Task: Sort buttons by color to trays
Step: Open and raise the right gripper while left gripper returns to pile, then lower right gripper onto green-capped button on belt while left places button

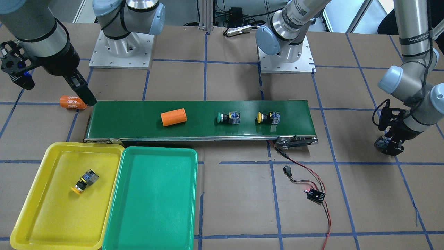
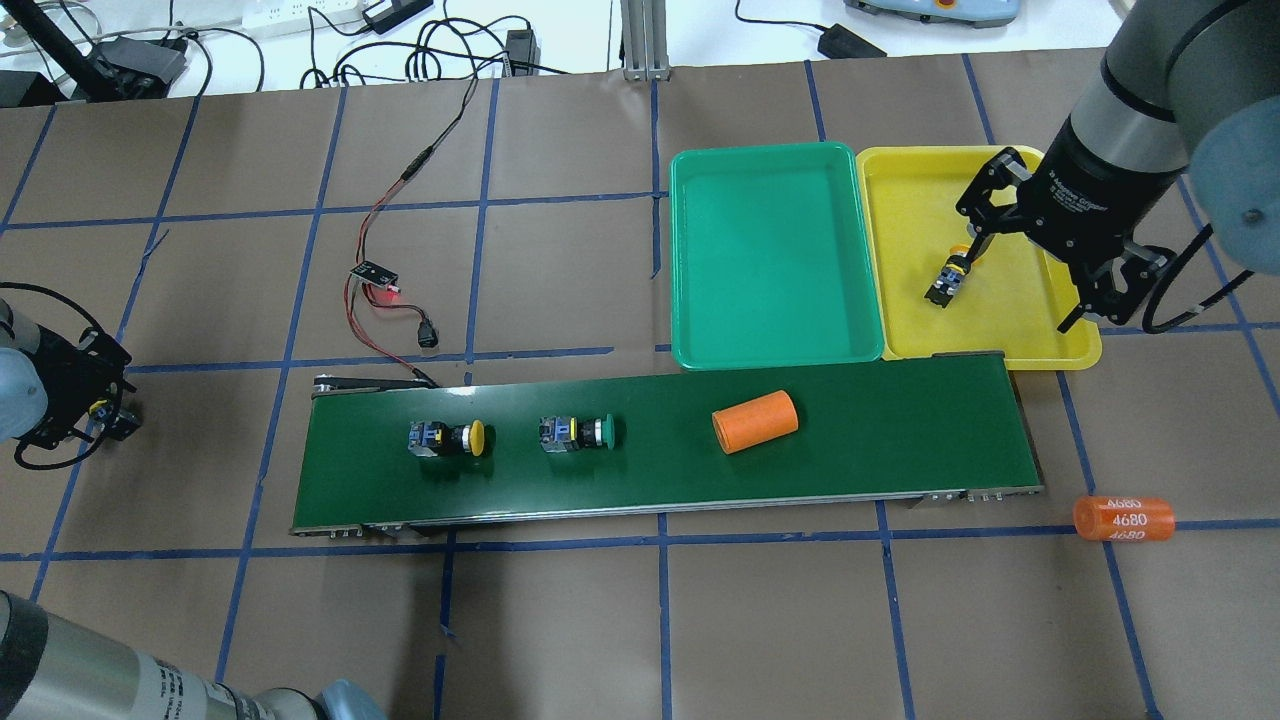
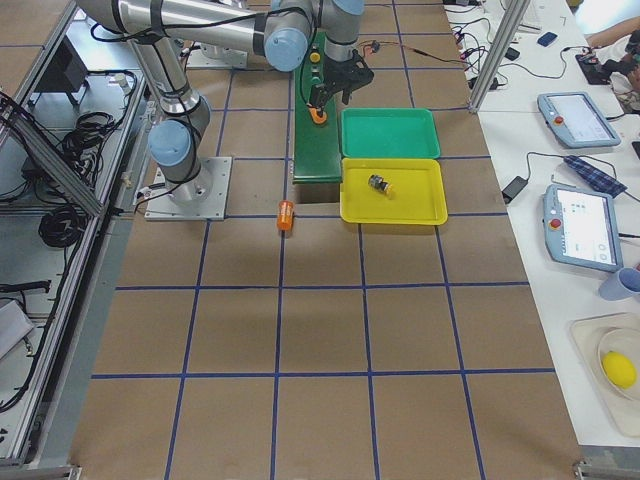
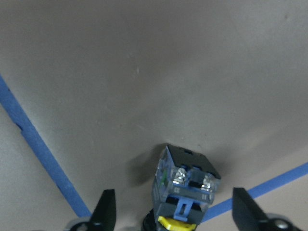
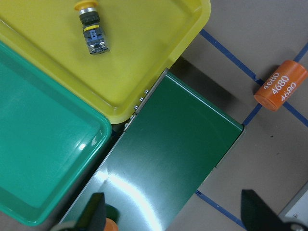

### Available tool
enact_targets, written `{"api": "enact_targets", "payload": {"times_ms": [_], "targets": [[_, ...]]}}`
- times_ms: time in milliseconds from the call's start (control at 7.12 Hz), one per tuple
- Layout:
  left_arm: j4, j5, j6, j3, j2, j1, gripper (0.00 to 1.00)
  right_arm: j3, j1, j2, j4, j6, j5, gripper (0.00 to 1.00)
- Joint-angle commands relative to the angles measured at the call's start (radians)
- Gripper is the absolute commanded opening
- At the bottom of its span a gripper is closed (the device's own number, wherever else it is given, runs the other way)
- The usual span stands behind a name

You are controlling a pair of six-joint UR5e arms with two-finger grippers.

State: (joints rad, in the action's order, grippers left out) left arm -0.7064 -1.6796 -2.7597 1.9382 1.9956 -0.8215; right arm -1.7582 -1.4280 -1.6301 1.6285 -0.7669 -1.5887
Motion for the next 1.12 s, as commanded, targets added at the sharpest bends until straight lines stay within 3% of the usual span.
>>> {"api": "enact_targets", "payload": {"times_ms": [0,421,562,983], "targets": [[0.002,0.008,0.029,-0.002,0.0,0.002,0.08,-0.053,-0.003,-0.019,0.001,0.002,0.003,1.0],[-0.049,0.011,0.219,0.007,-0.063,-0.028,0.0,-0.049,-0.082,-0.011,0.031,-0.029,0.041,1.0],[-0.142,0.042,0.339,-0.004,-0.108,-0.08,0.0,-0.059,-0.129,0.007,0.145,-0.085,0.047,1.0],[-0.445,0.046,0.779,-0.002,-0.292,-0.279,0.0,-0.063,-0.222,0.041,0.165,-0.205,0.05,1.0]]}}
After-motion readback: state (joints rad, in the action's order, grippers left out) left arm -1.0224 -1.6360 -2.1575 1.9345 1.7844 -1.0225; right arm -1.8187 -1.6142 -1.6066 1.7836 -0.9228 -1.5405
